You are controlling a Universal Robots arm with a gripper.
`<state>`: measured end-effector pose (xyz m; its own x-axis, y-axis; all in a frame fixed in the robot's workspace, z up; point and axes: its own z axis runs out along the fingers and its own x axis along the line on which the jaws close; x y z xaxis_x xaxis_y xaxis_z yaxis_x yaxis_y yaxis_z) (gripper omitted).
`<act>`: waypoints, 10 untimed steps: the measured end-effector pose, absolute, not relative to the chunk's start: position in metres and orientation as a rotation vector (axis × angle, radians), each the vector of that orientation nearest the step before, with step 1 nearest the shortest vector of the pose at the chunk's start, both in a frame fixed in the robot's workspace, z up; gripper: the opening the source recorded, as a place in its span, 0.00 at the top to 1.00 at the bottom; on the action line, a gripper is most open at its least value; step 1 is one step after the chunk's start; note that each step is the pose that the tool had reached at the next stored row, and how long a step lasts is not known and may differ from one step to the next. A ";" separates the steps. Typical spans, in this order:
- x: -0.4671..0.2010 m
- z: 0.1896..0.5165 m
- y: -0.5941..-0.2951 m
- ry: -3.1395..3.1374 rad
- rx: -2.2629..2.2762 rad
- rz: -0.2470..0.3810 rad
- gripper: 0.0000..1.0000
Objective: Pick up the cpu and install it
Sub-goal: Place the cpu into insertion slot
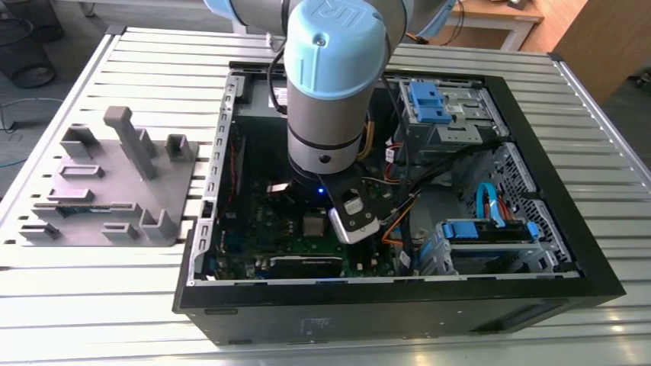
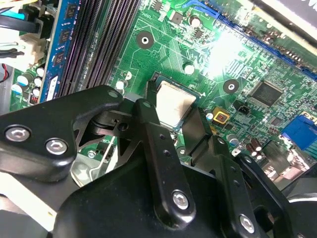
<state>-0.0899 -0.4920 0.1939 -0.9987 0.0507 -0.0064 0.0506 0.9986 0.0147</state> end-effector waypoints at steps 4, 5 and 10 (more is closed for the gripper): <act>-0.090 0.194 -0.492 3.134 0.080 0.023 0.52; -0.090 0.193 -0.492 3.134 0.080 0.023 0.52; -0.090 0.193 -0.492 3.134 0.080 0.023 0.52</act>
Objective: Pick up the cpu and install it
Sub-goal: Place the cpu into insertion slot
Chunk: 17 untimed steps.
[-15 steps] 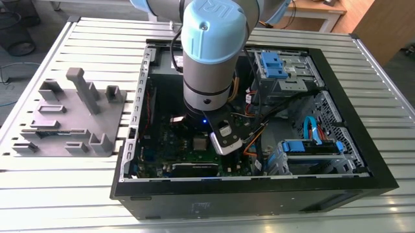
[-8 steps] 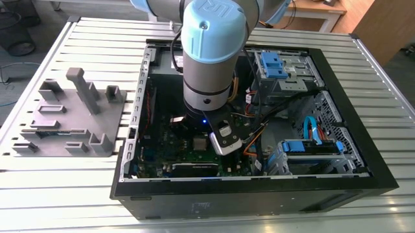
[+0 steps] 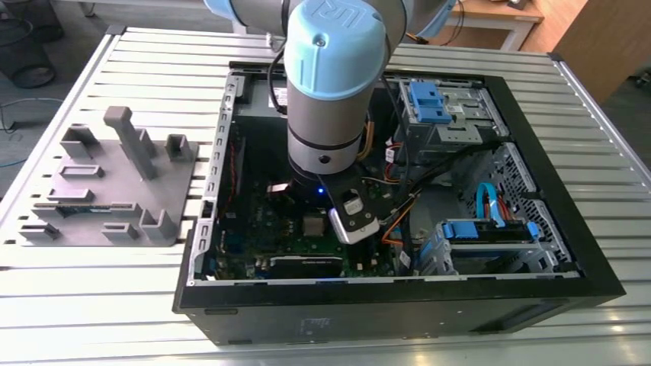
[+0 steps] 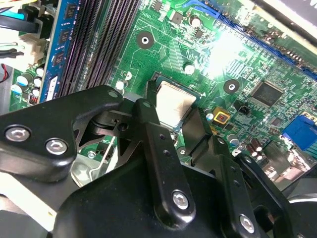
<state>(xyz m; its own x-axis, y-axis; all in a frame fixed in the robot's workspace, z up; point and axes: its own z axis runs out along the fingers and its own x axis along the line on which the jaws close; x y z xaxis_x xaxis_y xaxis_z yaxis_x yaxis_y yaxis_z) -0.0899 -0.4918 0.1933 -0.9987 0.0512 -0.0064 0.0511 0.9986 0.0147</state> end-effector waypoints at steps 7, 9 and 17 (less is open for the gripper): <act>-0.090 0.193 -0.492 3.134 0.080 0.023 0.60; -0.090 0.193 -0.492 3.134 0.080 0.023 0.60; -0.090 0.193 -0.492 3.134 0.080 0.023 0.62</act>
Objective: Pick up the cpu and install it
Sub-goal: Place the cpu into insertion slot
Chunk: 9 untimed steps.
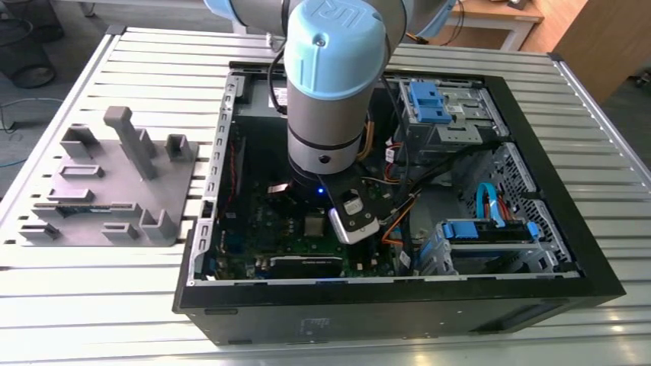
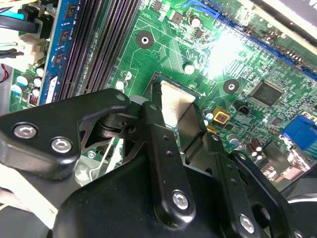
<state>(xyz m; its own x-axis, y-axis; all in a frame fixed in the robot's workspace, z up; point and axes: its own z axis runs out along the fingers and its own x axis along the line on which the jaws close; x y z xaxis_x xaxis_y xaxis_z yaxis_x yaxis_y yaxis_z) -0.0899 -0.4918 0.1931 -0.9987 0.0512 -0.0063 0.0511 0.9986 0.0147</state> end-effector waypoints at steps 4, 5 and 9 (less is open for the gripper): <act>-0.090 0.193 -0.492 3.134 0.080 0.023 0.62; -0.090 0.193 -0.492 3.134 0.080 0.023 0.62; -0.090 0.193 -0.492 3.134 0.080 0.023 0.62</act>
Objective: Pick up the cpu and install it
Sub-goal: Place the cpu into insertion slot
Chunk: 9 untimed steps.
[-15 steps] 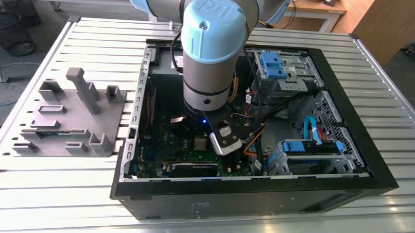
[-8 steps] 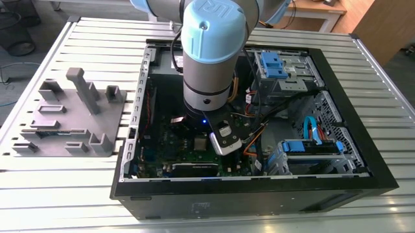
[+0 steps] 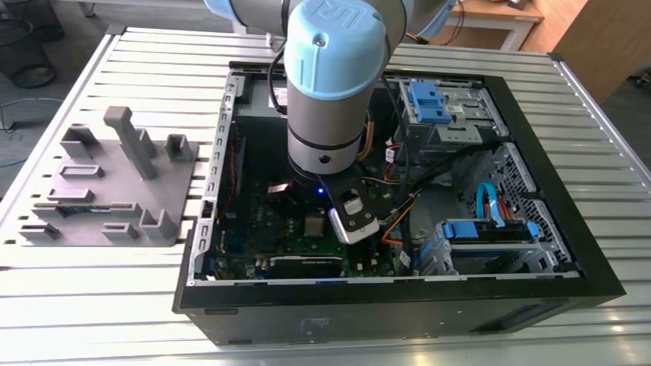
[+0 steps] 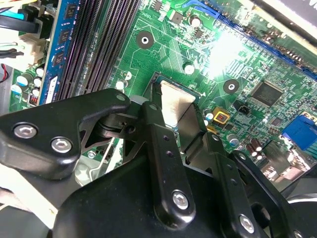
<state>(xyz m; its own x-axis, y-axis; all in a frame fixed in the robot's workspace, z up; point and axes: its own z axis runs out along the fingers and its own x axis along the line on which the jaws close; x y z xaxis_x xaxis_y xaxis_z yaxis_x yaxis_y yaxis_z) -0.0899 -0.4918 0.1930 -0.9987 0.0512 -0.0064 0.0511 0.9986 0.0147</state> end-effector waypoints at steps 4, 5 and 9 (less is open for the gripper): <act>-0.090 0.193 -0.492 3.134 0.080 0.023 0.62; -0.090 0.194 -0.492 3.134 0.080 0.023 0.62; -0.090 0.197 -0.492 3.134 0.080 0.023 0.62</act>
<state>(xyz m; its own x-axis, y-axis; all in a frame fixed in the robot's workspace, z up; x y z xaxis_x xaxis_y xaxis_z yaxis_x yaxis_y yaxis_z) -0.0899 -0.4918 0.1968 -0.9987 0.0513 -0.0064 0.0512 0.9986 0.0148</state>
